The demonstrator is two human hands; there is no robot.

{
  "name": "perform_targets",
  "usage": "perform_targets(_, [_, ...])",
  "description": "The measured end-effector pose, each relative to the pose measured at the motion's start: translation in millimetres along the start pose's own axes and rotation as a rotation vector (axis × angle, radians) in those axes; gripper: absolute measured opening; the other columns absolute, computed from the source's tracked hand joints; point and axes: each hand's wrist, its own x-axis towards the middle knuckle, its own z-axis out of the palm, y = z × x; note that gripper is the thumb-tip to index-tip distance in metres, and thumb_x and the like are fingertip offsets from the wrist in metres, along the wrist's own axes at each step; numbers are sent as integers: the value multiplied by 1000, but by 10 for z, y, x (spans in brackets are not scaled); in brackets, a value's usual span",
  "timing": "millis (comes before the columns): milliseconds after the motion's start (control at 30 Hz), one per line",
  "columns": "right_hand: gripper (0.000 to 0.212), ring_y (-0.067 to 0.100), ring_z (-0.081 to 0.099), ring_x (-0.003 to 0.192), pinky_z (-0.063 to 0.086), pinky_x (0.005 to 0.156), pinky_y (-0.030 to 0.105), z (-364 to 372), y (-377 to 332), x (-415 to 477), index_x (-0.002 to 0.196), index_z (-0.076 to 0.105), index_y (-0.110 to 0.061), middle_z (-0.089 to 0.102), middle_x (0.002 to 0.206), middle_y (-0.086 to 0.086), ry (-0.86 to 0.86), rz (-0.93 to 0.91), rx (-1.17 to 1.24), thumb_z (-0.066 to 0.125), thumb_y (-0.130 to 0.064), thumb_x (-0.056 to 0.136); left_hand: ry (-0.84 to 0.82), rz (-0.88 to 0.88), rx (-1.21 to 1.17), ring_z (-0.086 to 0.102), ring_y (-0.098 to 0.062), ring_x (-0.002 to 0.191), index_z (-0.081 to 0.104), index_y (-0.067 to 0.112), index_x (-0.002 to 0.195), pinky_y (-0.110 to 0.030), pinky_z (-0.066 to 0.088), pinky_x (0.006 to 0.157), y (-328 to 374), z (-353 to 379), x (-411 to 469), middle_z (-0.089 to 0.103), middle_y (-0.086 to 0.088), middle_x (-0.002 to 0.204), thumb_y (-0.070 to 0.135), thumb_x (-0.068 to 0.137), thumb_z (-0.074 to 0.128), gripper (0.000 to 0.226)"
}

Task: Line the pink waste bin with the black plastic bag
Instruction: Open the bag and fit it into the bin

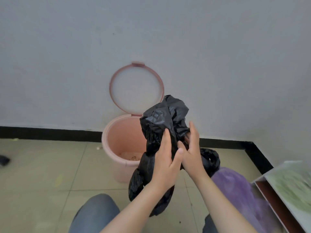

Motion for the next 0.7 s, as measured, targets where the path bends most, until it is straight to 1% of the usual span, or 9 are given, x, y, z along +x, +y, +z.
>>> perform_targets(67, [68, 9, 3, 143, 11, 120, 38, 131, -63, 67, 145, 5, -30, 3, 156, -3, -88, -41, -50, 42, -4, 94, 73, -6, 6, -5, 29, 127, -6, 40, 137, 0, 2, 106, 7, -180, 24, -7, 41, 136, 62, 74, 24, 74])
perform_targets(133, [65, 0, -7, 139, 2, 115, 19, 310, -99, 176, 143, -2, -34, -7, 156, -5, -200, -105, -113, 40, -13, 97, 173, -14, 89, 1, 11, 137, -1, 29, 146, -16, 6, 113, -30, -373, 128, -1, 28, 146, 61, 75, 26, 82])
perform_targets(167, [63, 0, -9, 137, 1, 112, 15, 412, -73, 251, 141, -5, -37, -10, 156, -3, -247, -142, -189, 38, -19, 99, 213, -52, 162, 4, 1, 141, 0, 24, 147, -23, 9, 115, -66, -474, 210, 3, 20, 152, 59, 80, 28, 81])
perform_targets(233, [61, 14, -8, 142, 5, 116, 27, 609, 76, 388, 143, -8, -31, -13, 156, 9, -301, -219, -498, 35, -28, 99, 198, -237, 434, 6, -20, 145, -2, 18, 147, -39, 14, 117, -240, -678, 358, 2, 3, 159, 49, 91, 32, 72])
perform_targets(300, [60, 26, -8, 144, 1, 116, 39, 735, 275, 442, 146, -6, -23, -13, 155, 17, -374, -197, -848, 30, -35, 100, 60, -406, 809, 1, -31, 145, -7, 18, 147, -47, 13, 117, -498, -812, 382, -5, -7, 159, 45, 95, 32, 70])
perform_targets(367, [58, 28, -12, 143, -2, 116, 45, 806, 434, 415, 147, -3, -25, -13, 156, 14, -500, -108, -972, 26, -43, 99, -48, -495, 992, -6, -35, 145, -10, 19, 146, -52, 8, 118, -714, -902, 322, -10, -11, 158, 45, 95, 33, 73])
perform_targets(467, [58, 31, -11, 143, -1, 115, 50, 838, 580, 401, 147, 1, -30, -11, 157, 11, -650, -81, -1025, 26, -48, 97, -126, -543, 1067, -13, -39, 144, -10, 24, 146, -57, 3, 116, -864, -989, 297, -14, -13, 158, 50, 94, 31, 72])
perform_targets(633, [58, 30, -7, 144, 5, 116, 44, 910, 797, 550, 147, 3, -29, -9, 157, 11, -703, -84, -988, 29, -46, 97, -224, -541, 1163, -14, -40, 143, -8, 28, 146, -59, 0, 114, -1094, -993, 439, -15, -11, 158, 53, 93, 29, 69])
perform_targets(700, [60, 29, -3, 144, 6, 116, 43, 956, 925, 625, 147, 5, -30, -5, 157, 10, -750, -47, -964, 25, -53, 95, -274, -570, 1208, -11, -40, 143, -6, 29, 147, -60, 0, 114, -1231, -952, 520, -12, -11, 158, 53, 93, 29, 68])
